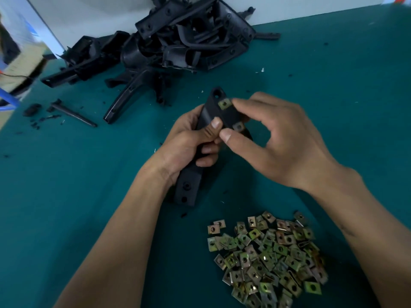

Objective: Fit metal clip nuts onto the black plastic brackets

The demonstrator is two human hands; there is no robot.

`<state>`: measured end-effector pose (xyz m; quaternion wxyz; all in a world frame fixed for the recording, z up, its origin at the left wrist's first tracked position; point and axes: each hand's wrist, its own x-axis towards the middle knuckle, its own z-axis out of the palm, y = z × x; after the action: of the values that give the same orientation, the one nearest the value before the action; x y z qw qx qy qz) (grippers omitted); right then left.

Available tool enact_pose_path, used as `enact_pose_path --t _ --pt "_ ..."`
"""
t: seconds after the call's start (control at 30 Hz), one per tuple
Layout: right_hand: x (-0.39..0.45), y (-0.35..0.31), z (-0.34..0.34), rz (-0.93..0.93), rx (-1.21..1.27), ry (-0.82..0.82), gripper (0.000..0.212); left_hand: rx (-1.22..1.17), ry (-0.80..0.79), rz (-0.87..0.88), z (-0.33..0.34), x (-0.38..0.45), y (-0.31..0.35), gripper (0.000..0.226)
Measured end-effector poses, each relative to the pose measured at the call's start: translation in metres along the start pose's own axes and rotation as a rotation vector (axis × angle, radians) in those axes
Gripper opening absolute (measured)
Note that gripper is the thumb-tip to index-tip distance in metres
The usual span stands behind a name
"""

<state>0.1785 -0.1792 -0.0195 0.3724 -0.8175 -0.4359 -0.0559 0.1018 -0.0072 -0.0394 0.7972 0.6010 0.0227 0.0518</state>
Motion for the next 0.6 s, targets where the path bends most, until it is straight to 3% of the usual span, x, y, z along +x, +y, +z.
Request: enact_pose_path --t 0.1,0.2,0.27,0.43,0.6 --pt "-0.007 -0.001 -0.009 0.11 0.09 0.014 0.068 -0.164 0.218 0.169 0.024 0.002 0.011 0.021" --pt "-0.031 -0.024 -0.01 0.1 0.125 0.031 0.049 -0.187 0.281 0.302 0.055 0.001 0.017 0.019" --pt "-0.05 -0.033 -0.015 0.089 0.104 0.128 0.034 -0.128 0.22 0.331 0.079 -0.003 0.018 0.016" --pt "-0.093 -0.026 -0.074 0.177 0.19 0.54 0.035 -0.029 0.065 0.341 0.147 -0.021 0.021 0.014" --pt "-0.133 -0.019 -0.123 0.018 0.084 0.565 0.022 -0.031 -0.099 0.3 0.19 -0.037 0.016 0.008"
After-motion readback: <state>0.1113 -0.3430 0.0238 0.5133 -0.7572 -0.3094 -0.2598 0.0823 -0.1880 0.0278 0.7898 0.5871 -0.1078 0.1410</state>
